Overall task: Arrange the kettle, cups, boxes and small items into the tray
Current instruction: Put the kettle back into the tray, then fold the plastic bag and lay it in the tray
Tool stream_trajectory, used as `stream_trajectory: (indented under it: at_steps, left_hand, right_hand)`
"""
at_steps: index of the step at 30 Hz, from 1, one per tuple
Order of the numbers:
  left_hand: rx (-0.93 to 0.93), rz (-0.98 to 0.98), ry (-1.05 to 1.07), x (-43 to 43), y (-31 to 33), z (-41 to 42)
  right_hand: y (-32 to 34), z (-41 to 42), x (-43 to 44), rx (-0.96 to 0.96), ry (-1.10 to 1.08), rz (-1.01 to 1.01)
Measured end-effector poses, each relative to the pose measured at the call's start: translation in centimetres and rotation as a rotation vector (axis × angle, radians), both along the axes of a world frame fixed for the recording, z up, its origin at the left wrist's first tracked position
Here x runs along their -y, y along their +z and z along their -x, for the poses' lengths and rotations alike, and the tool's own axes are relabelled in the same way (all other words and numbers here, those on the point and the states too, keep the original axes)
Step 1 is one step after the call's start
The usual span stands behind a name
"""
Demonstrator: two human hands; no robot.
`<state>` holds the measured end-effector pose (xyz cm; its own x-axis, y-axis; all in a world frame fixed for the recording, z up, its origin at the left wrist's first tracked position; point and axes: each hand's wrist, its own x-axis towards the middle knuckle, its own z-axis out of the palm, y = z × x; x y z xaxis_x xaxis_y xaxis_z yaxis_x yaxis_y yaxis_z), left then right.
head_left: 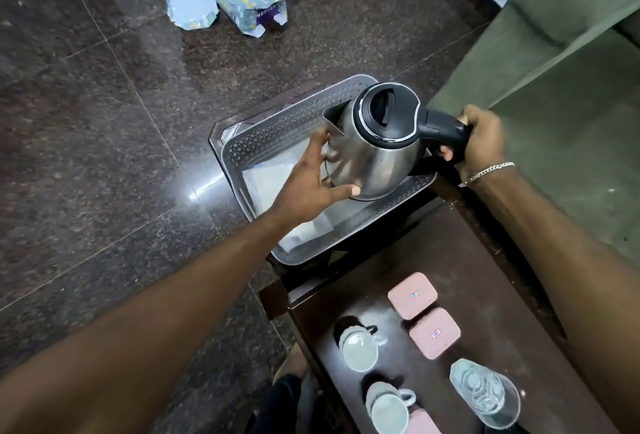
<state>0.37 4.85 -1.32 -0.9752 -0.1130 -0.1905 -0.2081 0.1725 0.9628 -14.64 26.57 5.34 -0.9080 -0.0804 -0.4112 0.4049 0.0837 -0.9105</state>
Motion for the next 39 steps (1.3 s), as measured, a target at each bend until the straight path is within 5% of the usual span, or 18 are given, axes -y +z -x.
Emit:
stream_trajectory:
  at_steps: [12, 17, 20, 23, 27, 31, 34, 39]
  left_hand:
    - [0.080, 0.171, -0.056, 0.8, -0.3, -0.3]
    - [0.120, 0.676, -0.137, 4.0, -0.3, -0.5]
    - [0.317, 1.005, -0.153, 6.0, 0.3, -0.8]
    - [0.500, 1.125, -0.235, 6.8, 0.6, -1.3]
    - [0.585, 1.201, -0.307, 6.3, 0.1, -1.2]
    - [0.610, 1.180, -0.277, 6.2, 0.2, -0.4]
    - [0.608, 1.067, -0.216, 6.7, 0.8, 0.1]
    - [0.576, 0.529, 0.029, 7.5, 2.8, 0.0]
  right_hand:
    - [-1.1, 0.9, -1.3, -0.073, 0.104, -0.099]
    - [-0.2, 0.5, -2.2, -0.304, 0.169, -0.496]
    - [1.5, -2.5, -2.1, -0.583, -0.098, -0.466]
    - [2.8, -7.4, -0.5, -0.826, -0.207, -0.421]
    - [0.9, -15.0, 4.7, -0.694, 0.122, -0.440]
    - [-2.7, -19.4, 9.6, -0.353, 0.526, -0.504]
    - [-4.0, -20.6, 11.6, -0.284, 0.702, -0.602]
    - [-3.9, -20.4, 12.7, -0.359, 0.675, -0.672]
